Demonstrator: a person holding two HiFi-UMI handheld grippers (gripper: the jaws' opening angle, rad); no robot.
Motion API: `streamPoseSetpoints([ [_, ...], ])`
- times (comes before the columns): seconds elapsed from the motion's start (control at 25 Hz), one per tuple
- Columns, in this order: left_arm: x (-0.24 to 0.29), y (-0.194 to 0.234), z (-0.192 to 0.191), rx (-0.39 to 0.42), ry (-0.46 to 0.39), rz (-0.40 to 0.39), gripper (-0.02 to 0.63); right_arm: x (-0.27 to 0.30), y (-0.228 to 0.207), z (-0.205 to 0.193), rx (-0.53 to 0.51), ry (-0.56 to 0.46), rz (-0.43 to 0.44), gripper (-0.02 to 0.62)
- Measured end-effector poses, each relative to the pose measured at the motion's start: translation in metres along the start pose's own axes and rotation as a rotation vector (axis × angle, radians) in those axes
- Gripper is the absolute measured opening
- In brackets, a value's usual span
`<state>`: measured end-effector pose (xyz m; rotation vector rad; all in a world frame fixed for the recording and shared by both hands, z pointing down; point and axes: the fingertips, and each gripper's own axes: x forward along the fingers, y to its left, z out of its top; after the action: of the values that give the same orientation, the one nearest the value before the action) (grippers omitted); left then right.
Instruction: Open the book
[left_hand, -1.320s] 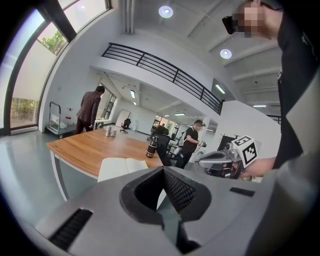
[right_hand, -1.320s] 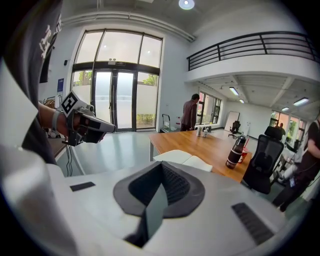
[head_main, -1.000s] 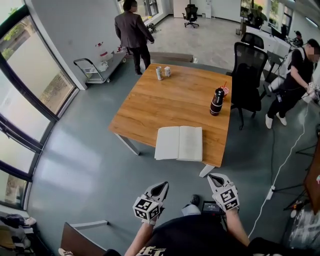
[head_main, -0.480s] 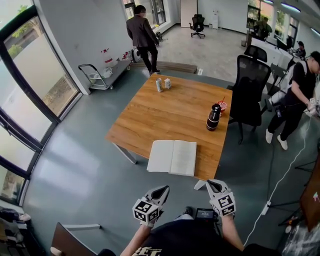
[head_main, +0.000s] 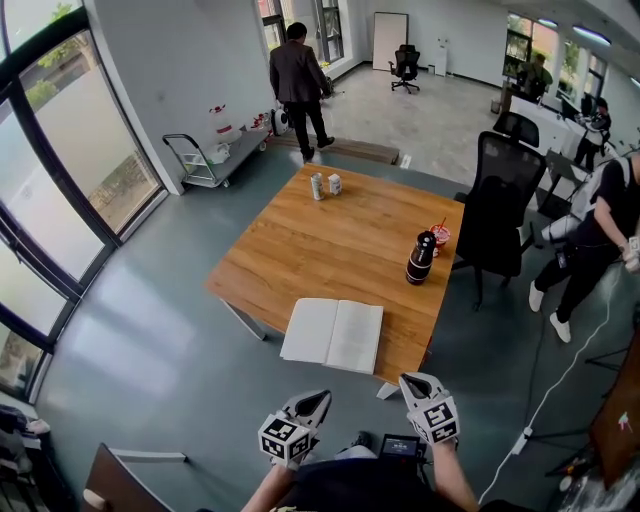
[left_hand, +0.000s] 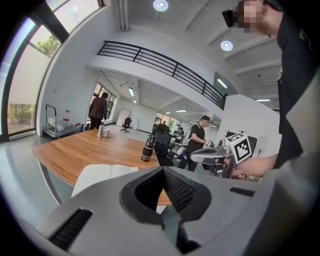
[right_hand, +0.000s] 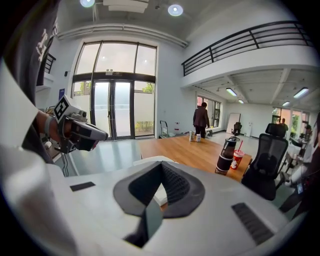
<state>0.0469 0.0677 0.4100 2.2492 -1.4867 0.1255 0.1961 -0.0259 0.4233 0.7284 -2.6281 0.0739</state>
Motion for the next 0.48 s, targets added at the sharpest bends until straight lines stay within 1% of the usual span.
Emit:
streamPoseSetpoints([
  [0.2,0.002,0.001,-0.002,-0.001,-0.012,0.003,0.005,0.004,0.0,-0.007,0.019,0.011,0.007,-0.011],
  [0.4,0.007,0.013,-0.023,-0.034,0.018,-0.005,0.005,0.009,0.012,-0.022,0.025,0.043,0.007,-0.011],
  [0.48,0.011,0.019,-0.026,-0.038,0.018,-0.018,0.005,0.01,0.013,-0.026,0.028,0.057,-0.003,-0.011],
])
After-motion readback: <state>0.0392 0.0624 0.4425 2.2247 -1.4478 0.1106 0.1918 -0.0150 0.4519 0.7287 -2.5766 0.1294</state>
